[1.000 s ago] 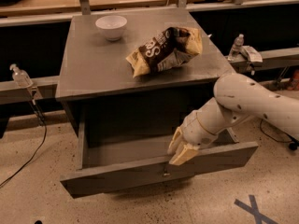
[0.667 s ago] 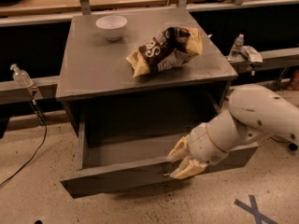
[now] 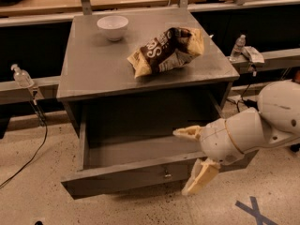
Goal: Open top drawer
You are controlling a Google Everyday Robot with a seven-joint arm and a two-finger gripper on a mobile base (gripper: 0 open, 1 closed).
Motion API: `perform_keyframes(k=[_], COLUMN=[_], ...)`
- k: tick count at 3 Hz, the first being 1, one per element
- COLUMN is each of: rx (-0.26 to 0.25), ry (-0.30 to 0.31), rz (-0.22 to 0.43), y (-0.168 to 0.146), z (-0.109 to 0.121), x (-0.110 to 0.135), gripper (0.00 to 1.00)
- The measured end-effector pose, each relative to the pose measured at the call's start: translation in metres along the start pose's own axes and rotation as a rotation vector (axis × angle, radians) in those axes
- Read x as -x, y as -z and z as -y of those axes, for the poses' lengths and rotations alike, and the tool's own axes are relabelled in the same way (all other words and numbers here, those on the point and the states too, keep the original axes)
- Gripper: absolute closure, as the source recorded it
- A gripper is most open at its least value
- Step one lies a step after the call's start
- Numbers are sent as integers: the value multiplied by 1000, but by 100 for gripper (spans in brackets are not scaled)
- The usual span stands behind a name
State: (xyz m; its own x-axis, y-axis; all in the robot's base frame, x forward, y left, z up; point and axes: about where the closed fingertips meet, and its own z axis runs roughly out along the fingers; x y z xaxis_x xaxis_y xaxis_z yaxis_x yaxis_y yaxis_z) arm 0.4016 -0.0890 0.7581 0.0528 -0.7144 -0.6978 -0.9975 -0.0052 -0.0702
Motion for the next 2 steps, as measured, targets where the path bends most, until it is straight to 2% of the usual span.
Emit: perform_keyframes(k=[1, 2], rx=[-23, -29], ry=[-32, -32], rz=[47, 51], y=[19, 22], z=[19, 22], x=[17, 21], gripper=[0, 0])
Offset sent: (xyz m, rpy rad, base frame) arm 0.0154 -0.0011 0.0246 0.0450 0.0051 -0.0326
